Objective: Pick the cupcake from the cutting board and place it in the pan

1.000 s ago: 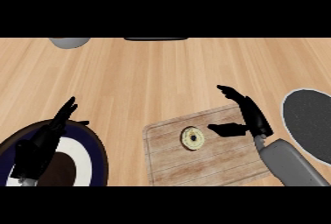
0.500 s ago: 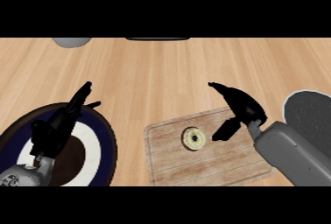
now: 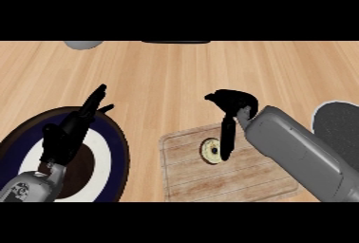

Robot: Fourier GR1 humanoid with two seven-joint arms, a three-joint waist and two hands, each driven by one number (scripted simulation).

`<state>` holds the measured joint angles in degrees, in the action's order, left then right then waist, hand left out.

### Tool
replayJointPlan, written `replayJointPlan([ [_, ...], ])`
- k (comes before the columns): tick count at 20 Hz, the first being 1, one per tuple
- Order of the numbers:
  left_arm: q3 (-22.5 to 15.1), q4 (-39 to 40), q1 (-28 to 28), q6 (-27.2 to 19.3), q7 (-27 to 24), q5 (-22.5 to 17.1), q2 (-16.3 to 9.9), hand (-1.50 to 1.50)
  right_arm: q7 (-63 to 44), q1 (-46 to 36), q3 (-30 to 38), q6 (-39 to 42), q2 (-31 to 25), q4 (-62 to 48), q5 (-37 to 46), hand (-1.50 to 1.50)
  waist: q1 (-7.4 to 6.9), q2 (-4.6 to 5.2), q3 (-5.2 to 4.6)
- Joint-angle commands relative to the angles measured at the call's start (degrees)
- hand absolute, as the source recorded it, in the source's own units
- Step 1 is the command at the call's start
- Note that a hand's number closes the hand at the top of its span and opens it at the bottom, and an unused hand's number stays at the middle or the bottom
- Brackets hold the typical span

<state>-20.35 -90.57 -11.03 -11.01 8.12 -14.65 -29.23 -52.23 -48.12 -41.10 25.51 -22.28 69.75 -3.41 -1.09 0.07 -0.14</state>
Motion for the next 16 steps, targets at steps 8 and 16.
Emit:
replayJointPlan([
  [8,1.7,1.2,-1.3,0.6,0.7,1.7,2.1,0.00,-15.4,-4.8,-3.3,6.3,8.3,-3.1,-3.4,-1.50,1.13,-0.25,0.08],
  [16,3.0,0.0,-0.3,1.7,2.7,2.3,2.3,0.00,-15.3,-1.4,-5.1,6.5,5.7,-0.5,-1.6,-1.50,1.43,-0.29,0.12],
])
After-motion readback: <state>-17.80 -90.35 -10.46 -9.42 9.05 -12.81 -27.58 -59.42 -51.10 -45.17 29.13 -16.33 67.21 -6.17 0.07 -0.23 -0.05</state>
